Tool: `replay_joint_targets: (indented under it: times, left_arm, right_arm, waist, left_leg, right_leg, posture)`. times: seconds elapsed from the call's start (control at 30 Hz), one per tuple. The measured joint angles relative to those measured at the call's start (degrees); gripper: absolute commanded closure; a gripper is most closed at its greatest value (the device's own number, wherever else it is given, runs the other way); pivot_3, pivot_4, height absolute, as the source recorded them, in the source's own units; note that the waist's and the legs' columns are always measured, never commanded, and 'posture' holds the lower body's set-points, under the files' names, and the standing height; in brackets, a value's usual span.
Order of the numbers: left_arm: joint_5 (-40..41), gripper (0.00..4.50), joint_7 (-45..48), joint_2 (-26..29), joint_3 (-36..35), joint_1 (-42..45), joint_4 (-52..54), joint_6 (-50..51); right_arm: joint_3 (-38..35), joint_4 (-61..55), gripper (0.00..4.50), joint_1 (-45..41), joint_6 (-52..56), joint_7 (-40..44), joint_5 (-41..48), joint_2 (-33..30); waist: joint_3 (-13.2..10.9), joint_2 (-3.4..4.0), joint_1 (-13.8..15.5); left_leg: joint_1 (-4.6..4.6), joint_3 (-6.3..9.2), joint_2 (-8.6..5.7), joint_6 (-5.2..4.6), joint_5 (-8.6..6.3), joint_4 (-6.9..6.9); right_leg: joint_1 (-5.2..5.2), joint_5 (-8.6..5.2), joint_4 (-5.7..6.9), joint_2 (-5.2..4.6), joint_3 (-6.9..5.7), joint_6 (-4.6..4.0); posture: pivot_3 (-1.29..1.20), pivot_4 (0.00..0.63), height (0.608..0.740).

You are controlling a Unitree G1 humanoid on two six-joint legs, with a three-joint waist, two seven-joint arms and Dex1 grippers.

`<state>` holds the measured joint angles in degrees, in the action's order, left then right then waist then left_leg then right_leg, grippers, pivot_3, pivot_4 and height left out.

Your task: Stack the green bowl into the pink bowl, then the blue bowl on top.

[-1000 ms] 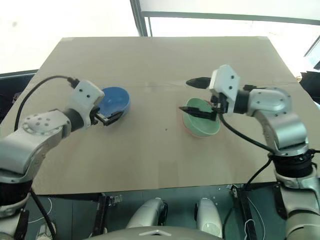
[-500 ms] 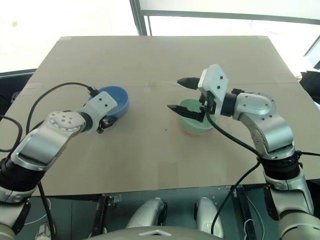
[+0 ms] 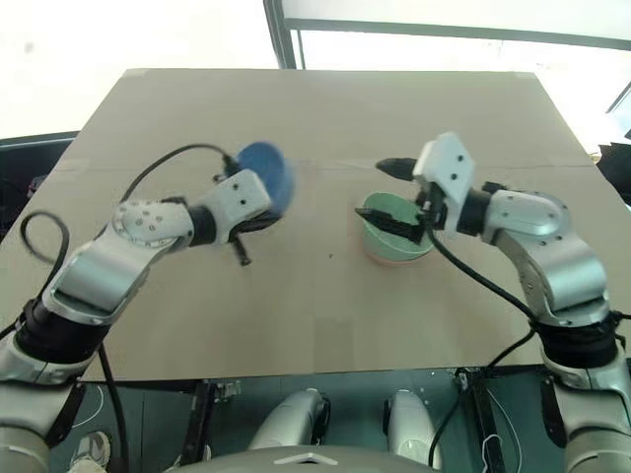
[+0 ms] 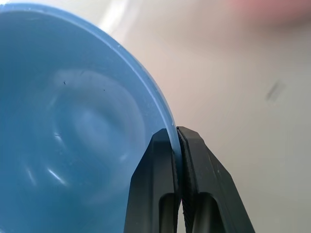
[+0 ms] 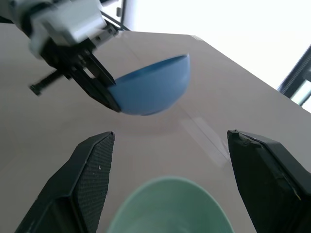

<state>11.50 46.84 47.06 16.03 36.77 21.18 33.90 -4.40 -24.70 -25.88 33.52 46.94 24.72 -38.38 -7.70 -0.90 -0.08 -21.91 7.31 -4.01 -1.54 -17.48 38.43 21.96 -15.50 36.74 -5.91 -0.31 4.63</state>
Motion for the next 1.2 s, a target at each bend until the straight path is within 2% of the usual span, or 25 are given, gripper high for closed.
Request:
replay_joint_targets:
  times: [0.1,0.23,0.4,0.5,0.6,0.7,0.73,0.77,0.8,0.9,0.97,1.1,1.17,1.2]
  left_arm:
    - [1.0,4.44,5.0,-4.5,0.5,5.1,-4.1,-6.7]
    - [1.0,4.44,13.0,-10.4,2.4,13.9,-15.4,-14.1]
    - [-1.2,4.44,21.3,-17.2,5.7,20.3,-26.7,-26.7]
    - [-1.8,4.44,26.4,-20.7,7.5,24.1,-33.5,-31.8]
    - [-3.6,3.52,31.6,-21.6,8.8,26.2,-39.6,-36.1]
    - [-4.9,2.52,32.6,-21.5,8.8,26.2,-42.4,-38.3]
    - [-6.0,2.03,32.1,-21.6,8.7,26.2,-44.0,-39.5]
    - [-6.1,1.88,32.0,-21.7,8.7,26.2,-44.2,-39.7]
    - [-6.9,1.40,31.4,-21.7,8.6,26.2,-44.8,-40.3]
    - [-7.0,1.40,30.0,-21.4,6.7,26.0,-44.4,-39.1]
    - [-5.0,1.40,29.8,-19.9,4.3,23.7,-40.5,-34.9]
    - [-2.6,1.40,20.9,-17.3,-4.0,11.5,-27.6,-27.6]
    - [-0.5,0.89,18.6,-15.3,-7.3,6.1,-23.3,-22.9]
    - [3.1,0.67,17.7,-12.3,-10.8,0.3,-18.1,-16.4]
  right_arm:
    - [-8.1,-3.8,0.63,8.9,0.9,-2.4,-0.1,-3.7]
    - [-18.6,-9.9,0.63,26.4,2.7,-2.3,0.5,-5.8]
    - [-26.2,-16.3,0.63,35.1,3.8,-4.0,1.7,-4.4]
    - [-27.3,-19.0,0.63,37.2,3.9,-5.9,2.1,-2.9]
    - [-28.0,-21.7,0.63,38.6,4.2,-8.2,2.6,-1.9]
    - [-28.1,-22.3,0.63,39.1,4.5,-9.3,3.0,-1.8]
    - [-28.1,-22.5,0.63,39.3,4.6,-9.9,3.1,-1.6]
    - [-28.1,-22.5,0.63,39.3,4.6,-10.0,3.1,-1.6]
    - [-28.0,-22.5,0.63,39.3,4.6,-10.2,3.1,-1.5]
    - [-26.8,-22.3,0.63,38.8,4.1,-11.0,3.1,-1.1]
    - [-24.8,-21.0,0.63,37.6,2.3,-11.2,2.5,-0.8]
    - [-19.4,-15.6,0.63,34.8,0.1,-10.0,0.4,-2.2]
    - [-18.0,-12.6,0.12,33.9,-0.9,-9.0,-0.6,-3.4]
    - [-16.9,-8.8,0.00,32.2,-2.1,-7.9,-1.4,-4.1]
  waist:
    - [0.0,-0.01,0.5]
    - [0.0,-0.01,0.9]
    - [0.0,-0.06,-0.1]
    - [0.0,-0.07,-0.2]
    - [0.0,-0.08,-0.8]
    - [0.0,-0.09,-0.7]
    - [0.0,-0.09,-0.6]
    - [-0.1,-0.10,-0.6]
    - [-0.1,-0.12,-0.4]
    - [-0.1,-0.12,-0.5]
    - [-0.1,-0.10,-0.8]
    - [0.0,-0.06,-1.3]
    - [0.0,-0.08,-1.5]
    - [0.0,-0.09,-1.4]
  left_leg:
    - [0.02,0.06,0.00,0.00,0.00,0.01]
    - [0.05,-0.03,-0.01,-0.02,0.01,0.16]
    - [0.19,-0.36,0.09,-0.07,0.02,0.49]
    - [0.21,-0.38,0.12,-0.07,0.02,0.68]
    - [0.26,-0.44,0.14,-0.08,0.02,0.67]
    - [0.22,-0.37,0.15,-0.08,0.02,0.66]
    - [0.18,-0.34,0.15,-0.10,0.01,0.66]
    - [0.18,-0.32,0.14,-0.10,0.01,0.66]
    - [0.15,-0.28,0.12,-0.11,0.00,0.68]
    - [0.11,-0.25,0.11,-0.13,-0.01,0.69]
    - [0.16,-0.31,0.14,-0.13,-0.01,0.66]
    - [0.25,-0.29,0.23,-0.12,0.00,0.62]
    - [0.24,-0.28,0.24,-0.11,0.00,0.63]
    - [0.24,-0.30,0.23,-0.12,0.00,0.67]
  right_leg:
    - [-0.07,0.00,-0.02,0.04,-0.10,0.00]
    - [-0.24,-0.01,-0.03,0.09,-0.12,0.01]
    - [-0.42,0.02,-0.16,0.10,-0.06,0.08]
    - [-0.45,0.05,-0.11,0.18,-0.03,0.13]
    - [-0.45,0.05,-0.06,0.21,0.05,0.15]
    - [-0.42,0.05,0.01,0.25,0.03,0.15]
    - [-0.43,0.05,0.03,0.25,0.02,0.15]
    - [-0.42,0.05,0.03,0.24,0.01,0.15]
    - [-0.43,0.06,0.03,0.22,-0.01,0.15]
    - [-0.43,0.06,0.02,0.21,-0.02,0.16]
    - [-0.42,0.06,0.04,0.21,0.01,0.16]
    - [-0.41,0.06,0.03,0.27,0.07,0.16]
    - [-0.40,0.06,0.01,0.27,0.11,0.16]
    - [-0.40,0.06,-0.02,0.26,0.12,0.15]
  posture:
    - [0.00,0.150,0.740]
    - [0.00,0.150,0.740]
    - [0.00,0.150,0.740]
    - [0.00,0.150,0.740]
    - [0.00,0.150,0.740]
    - [0.00,0.150,0.740]
    - [0.00,0.150,0.740]
    - [0.00,0.150,0.740]
    - [0.00,0.150,0.740]
    - [0.00,0.150,0.740]
    - [0.00,0.150,0.740]
    - [0.00,0.150,0.740]
    - [0.00,0.150,0.740]
    - [0.00,0.150,0.740]
